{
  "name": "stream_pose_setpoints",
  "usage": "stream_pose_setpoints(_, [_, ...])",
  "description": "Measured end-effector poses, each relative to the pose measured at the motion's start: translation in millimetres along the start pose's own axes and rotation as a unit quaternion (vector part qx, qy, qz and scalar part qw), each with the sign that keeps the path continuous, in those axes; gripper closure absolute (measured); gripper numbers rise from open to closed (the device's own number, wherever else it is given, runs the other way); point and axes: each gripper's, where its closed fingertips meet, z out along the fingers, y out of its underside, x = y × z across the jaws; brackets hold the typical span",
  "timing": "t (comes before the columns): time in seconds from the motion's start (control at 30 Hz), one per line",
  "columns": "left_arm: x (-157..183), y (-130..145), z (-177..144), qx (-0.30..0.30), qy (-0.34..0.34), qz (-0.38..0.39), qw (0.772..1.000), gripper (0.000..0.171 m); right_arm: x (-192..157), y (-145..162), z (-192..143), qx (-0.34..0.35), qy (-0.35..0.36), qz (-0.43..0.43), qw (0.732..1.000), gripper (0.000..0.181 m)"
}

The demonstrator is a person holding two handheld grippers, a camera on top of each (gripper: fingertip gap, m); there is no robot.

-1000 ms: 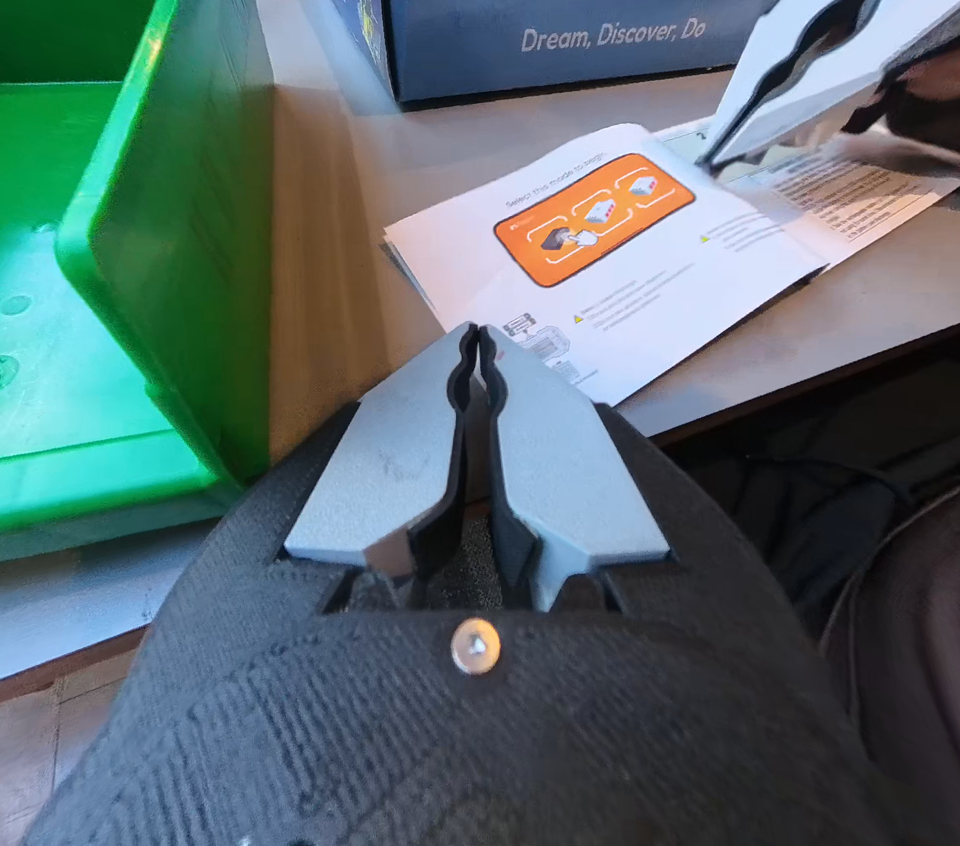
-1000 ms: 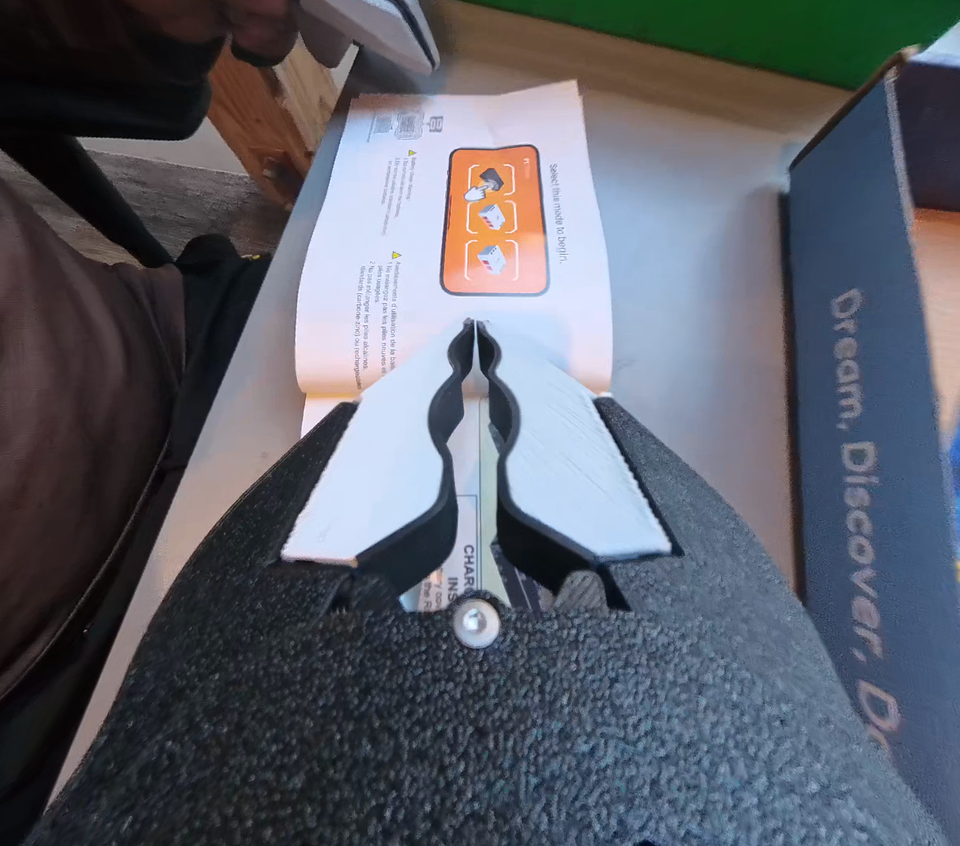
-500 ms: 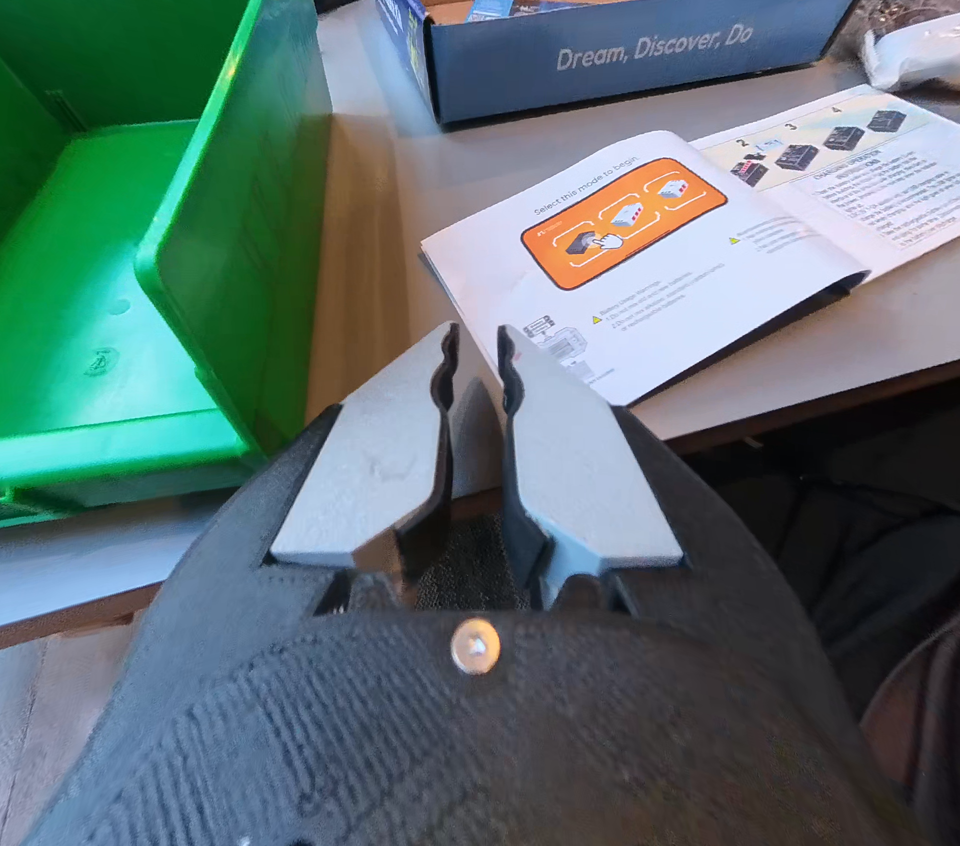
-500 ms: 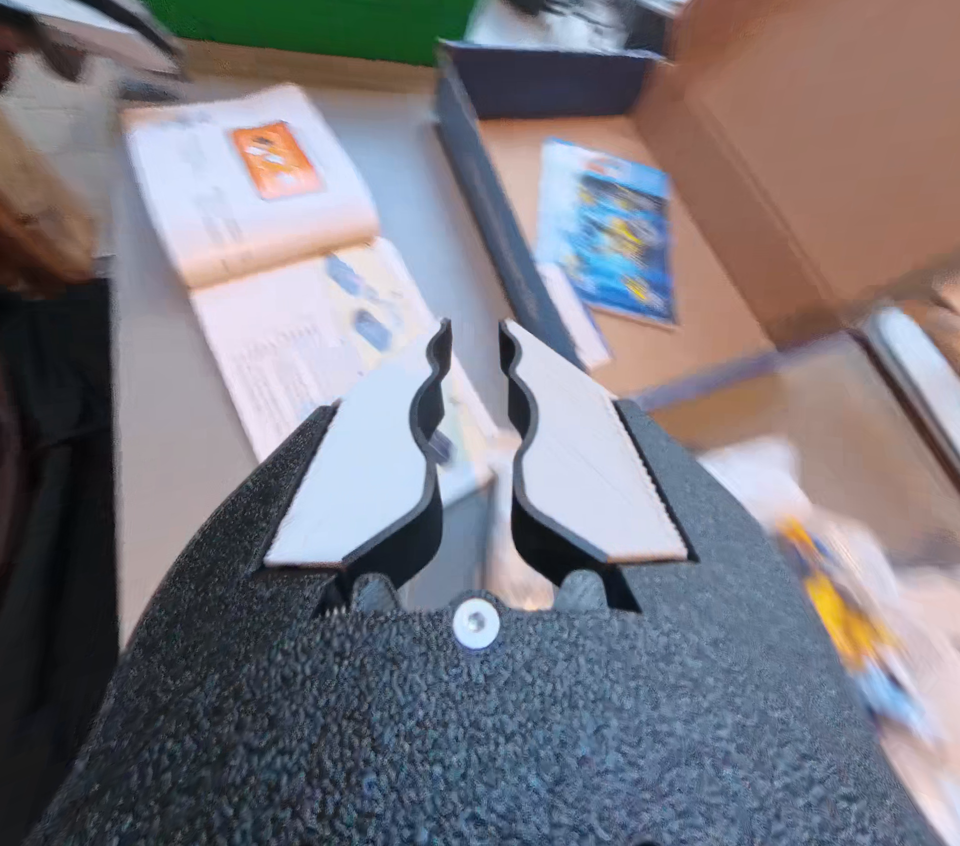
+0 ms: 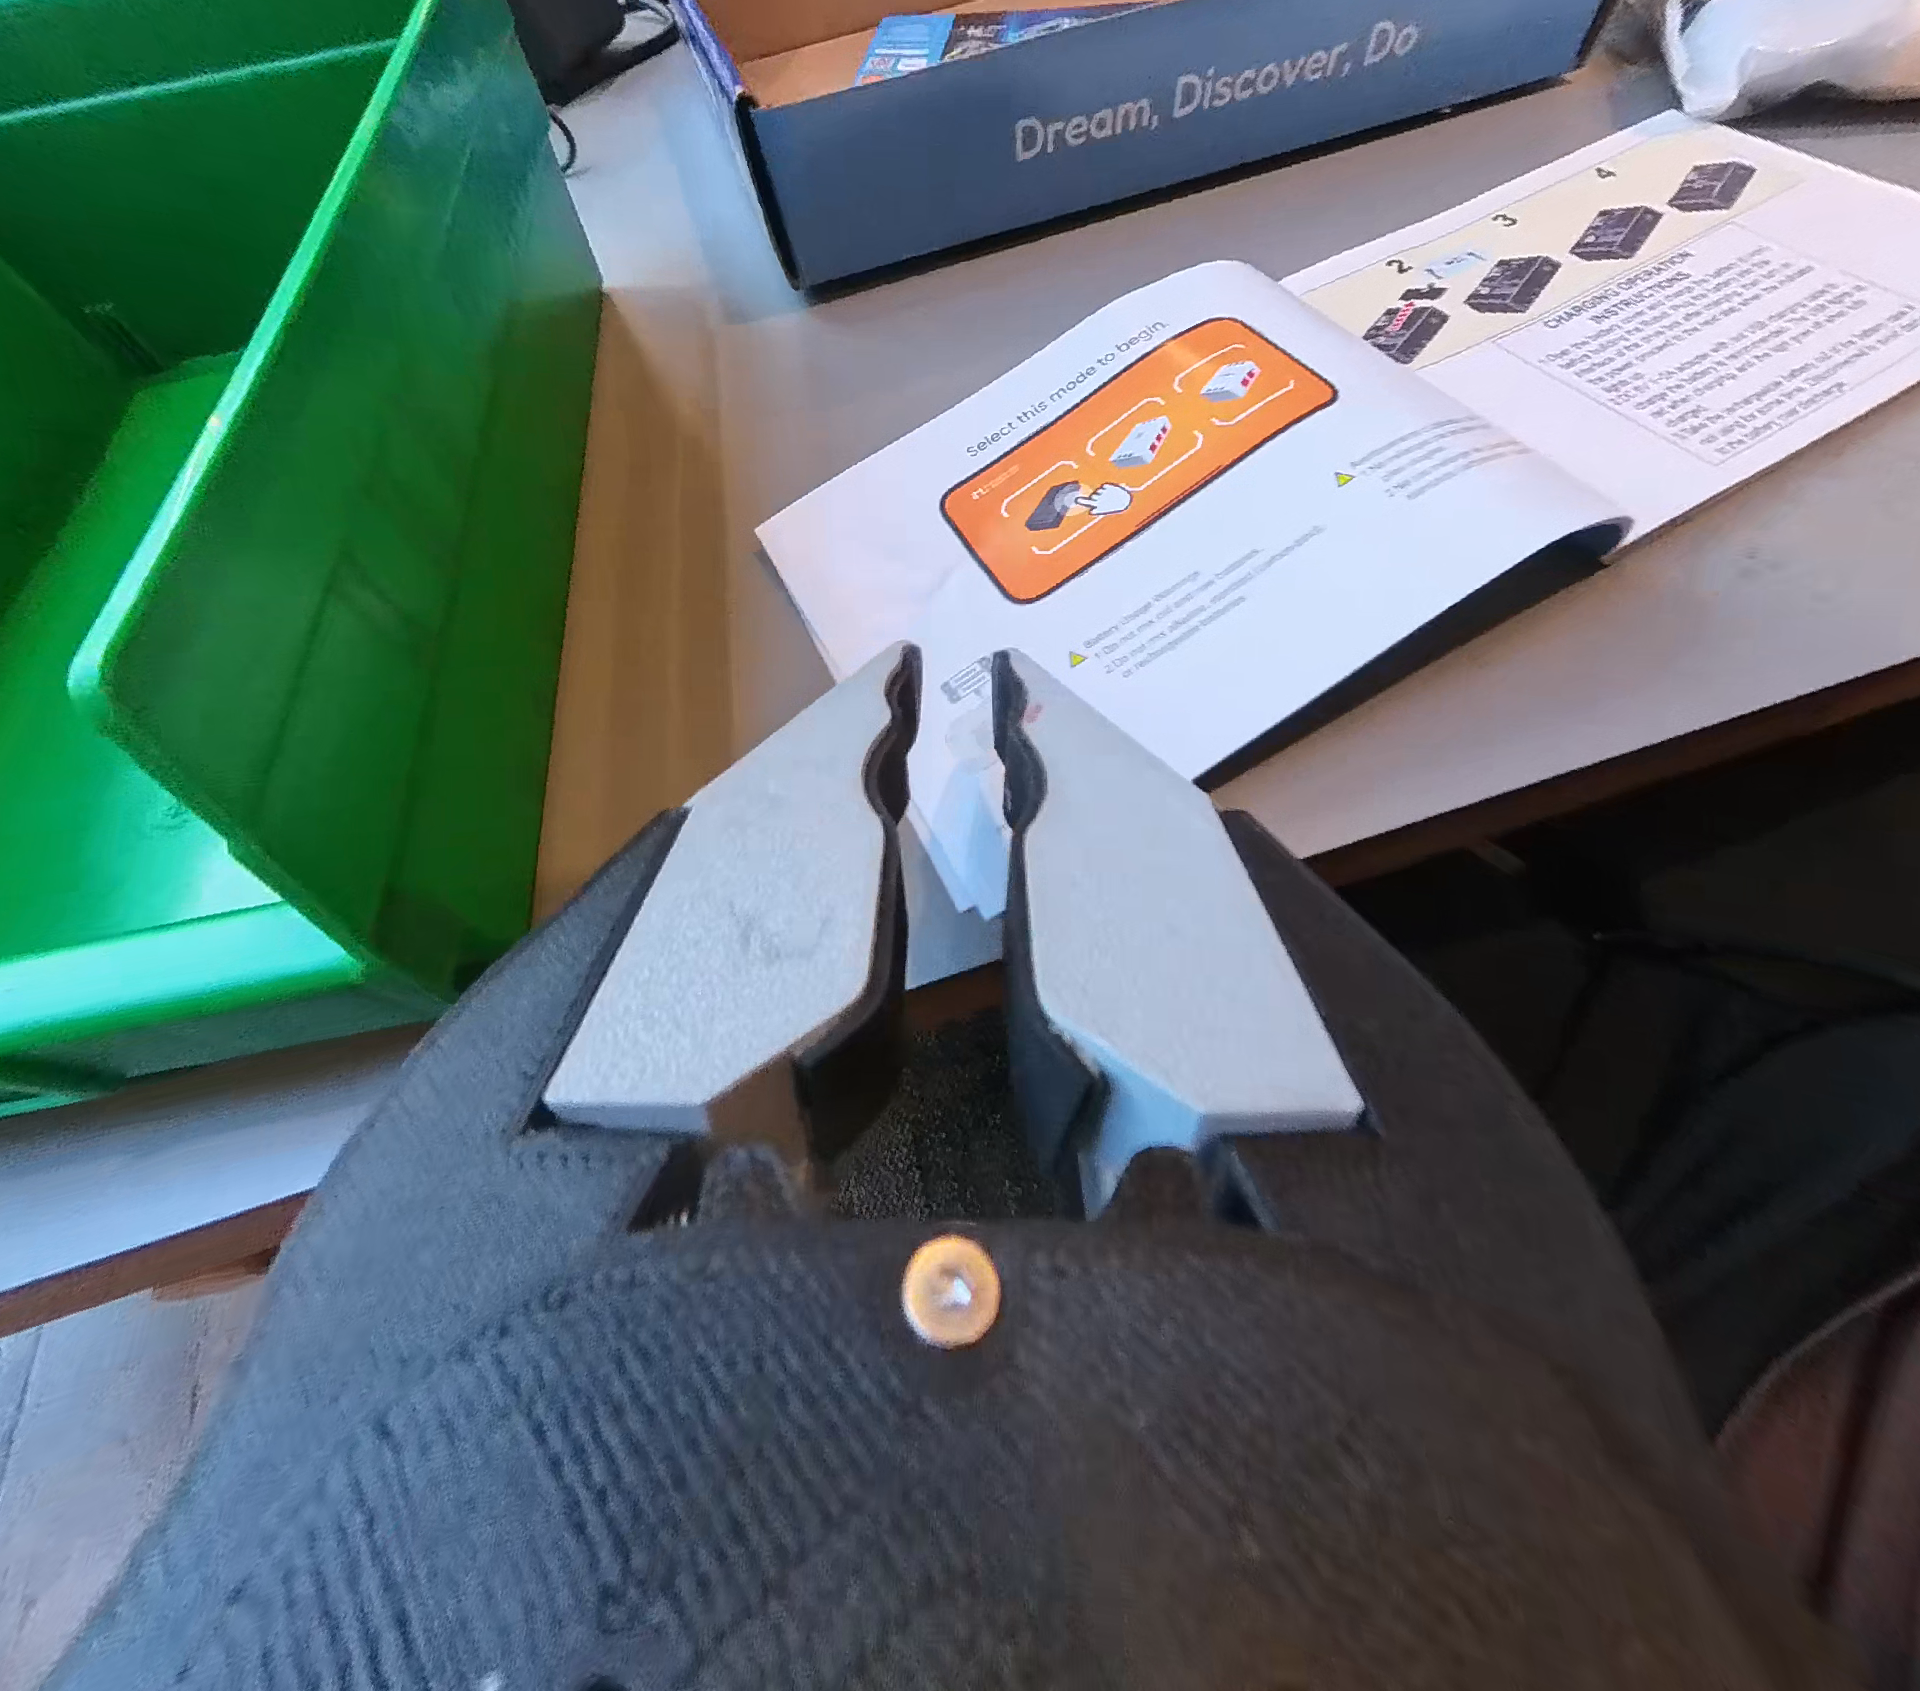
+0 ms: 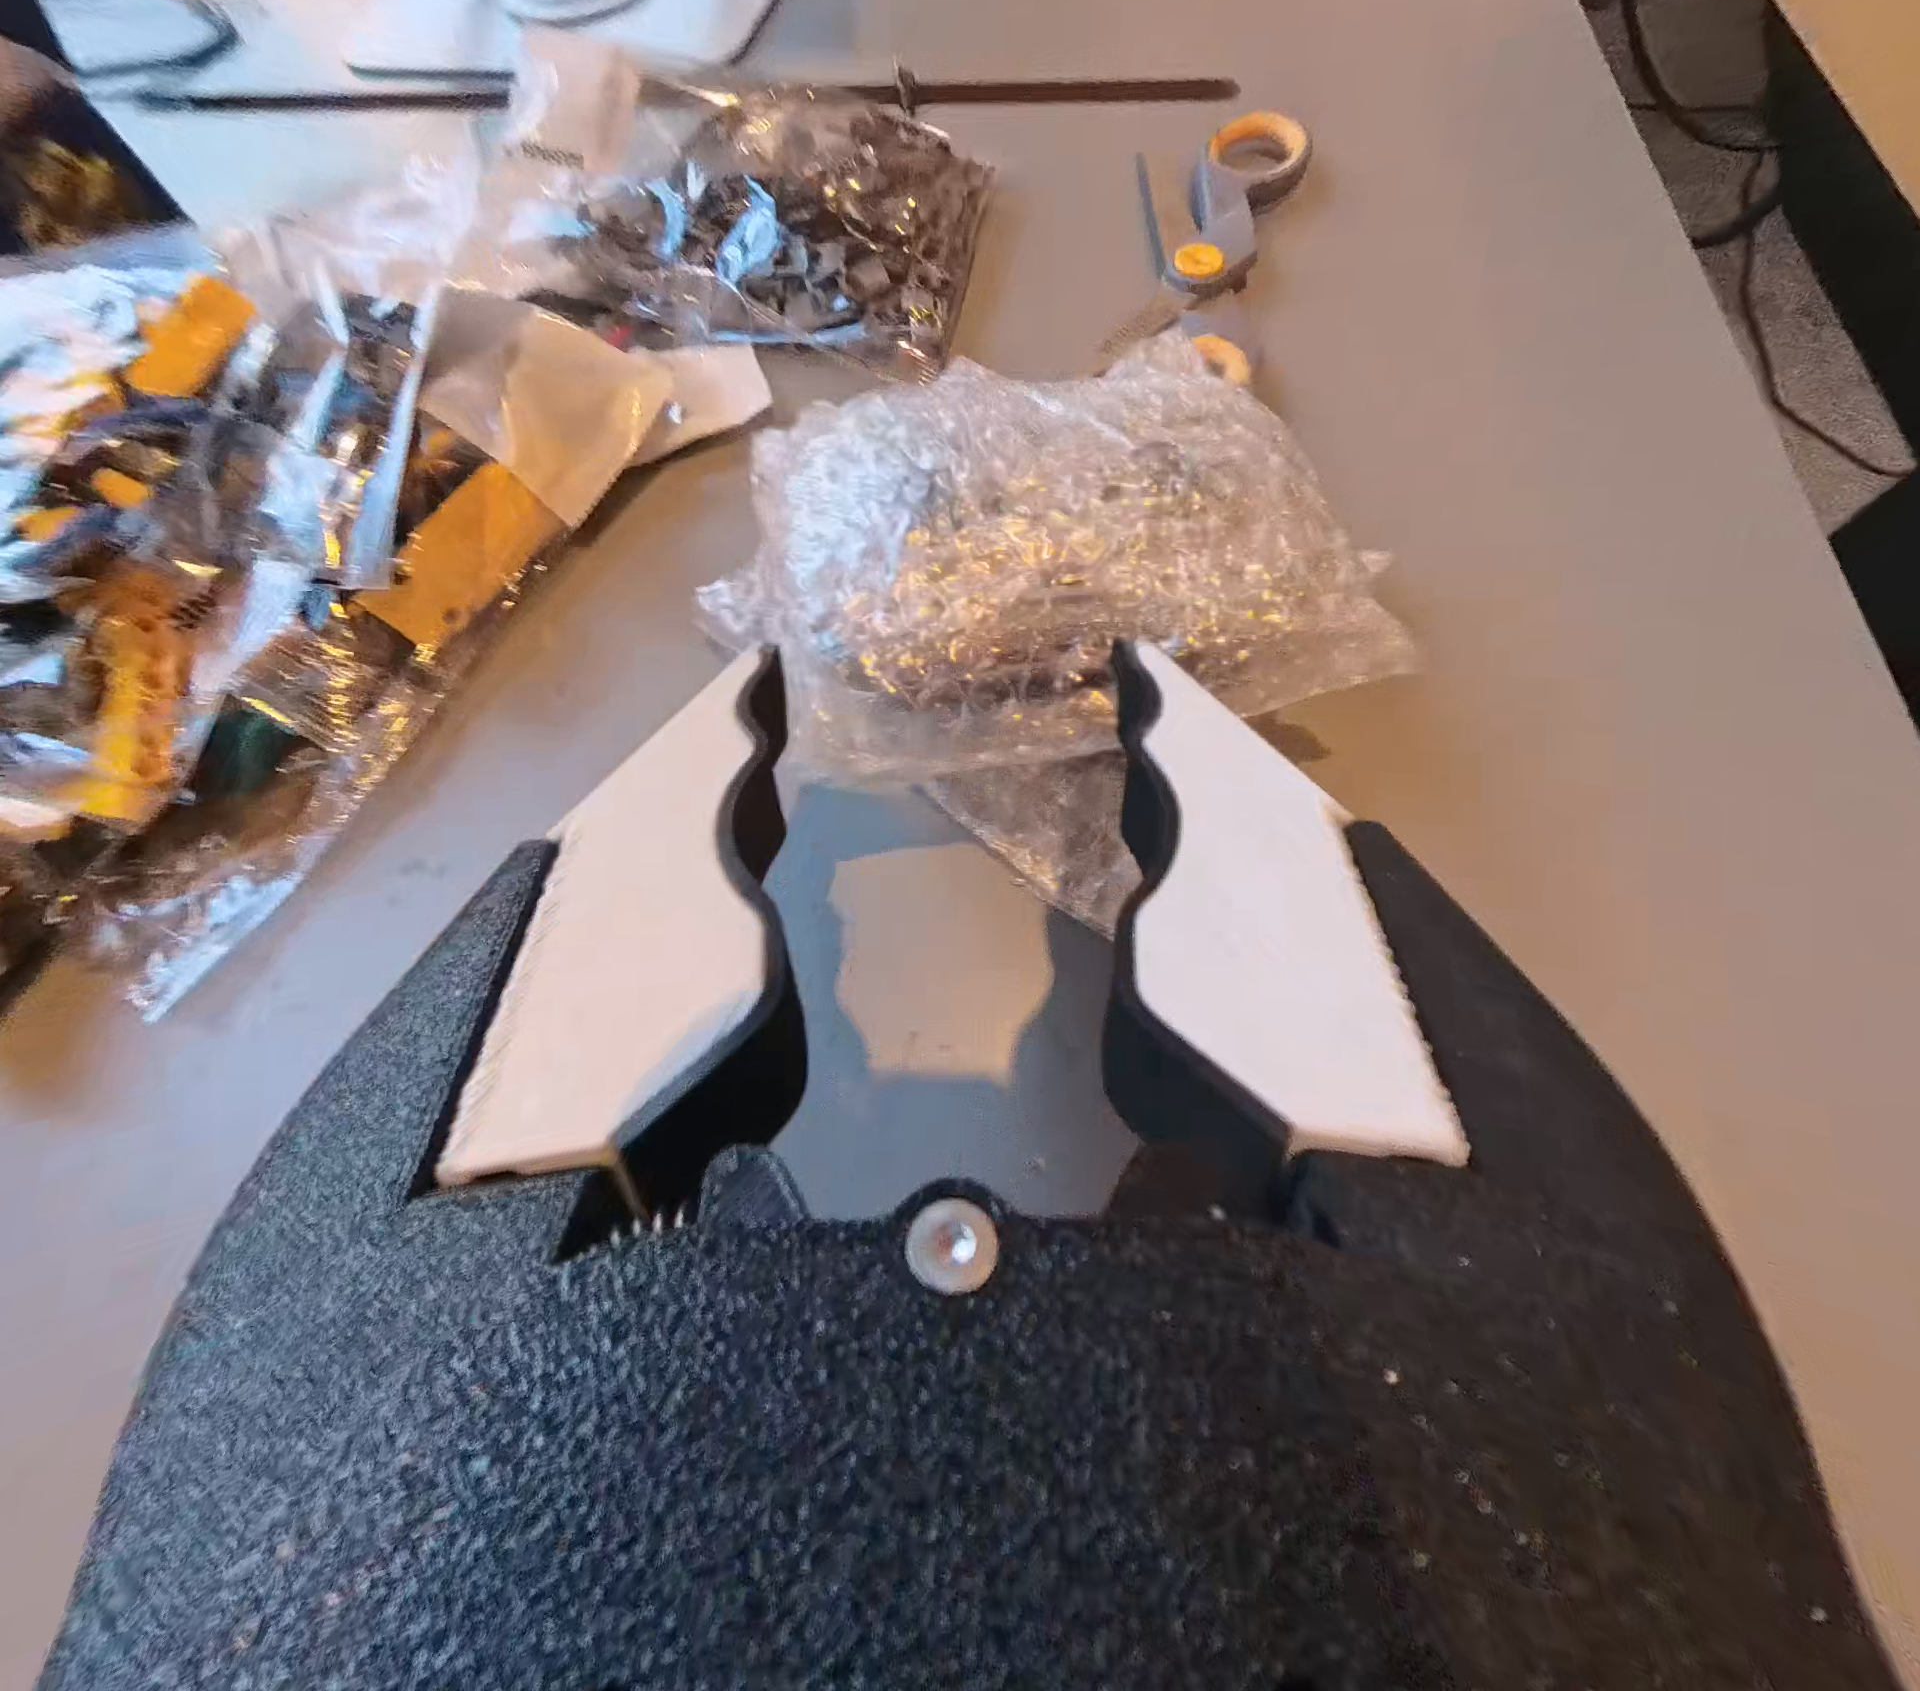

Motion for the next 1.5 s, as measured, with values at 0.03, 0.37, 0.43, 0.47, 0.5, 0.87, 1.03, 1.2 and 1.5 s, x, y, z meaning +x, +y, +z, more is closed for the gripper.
stream_pose_setpoints(0.03, [1, -1, 0, 0.000, -0.003, 0.002, 1.000, 0.161, -3, -1, -2, 0.008, -0.009, 0.005, 1.000, 0.115])
stream_pose_setpoints(0.37, [23, -1, 3, -0.008, -0.005, 0.043, 0.999, 0.163, -2, 15, 7, -0.022, 0.073, -0.075, 0.994, 0.146])
stream_pose_setpoints(0.43, [28, 0, 2, -0.008, -0.004, 0.051, 0.999, 0.165, -5, 11, 4, -0.017, 0.087, -0.111, 0.990, 0.165])
stream_pose_setpoints(0.47, [31, 1, 1, -0.008, 0.000, 0.051, 0.999, 0.166, -8, 6, 1, -0.007, 0.092, -0.128, 0.987, 0.171])
stream_pose_setpoints(0.5, [36, 2, 0, -0.008, 0.007, 0.050, 0.999, 0.167, -12, -1, -3, 0.008, 0.092, -0.141, 0.986, 0.173])
stream_pose_setpoints(0.87, [95, -5, -2, 0.002, 0.077, 0.095, 0.992, 0.164, -90, -127, -130, 0.205, -0.001, -0.167, 0.964, 0.177])
stream_pose_setpoints(1.03, [144, -23, -4, 0.022, 0.154, 0.101, 0.983, 0.145, -203, -122, -186, 0.249, -0.222, -0.181, 0.925, 0.176])
stream_pose_setpoints(1.2, [185, -91, -10, 0.092, 0.126, 0.230, 0.960, 0.124, -308, -86, -228, 0.220, -0.423, -0.196, 0.857, 0.176])
stream_pose_setpoints(1.5, [233, -215, -41, 0.218, 0.169, 0.325, 0.904, 0.087, -397, -61, -264, 0.146, -0.585, -0.234, 0.763, 0.175])
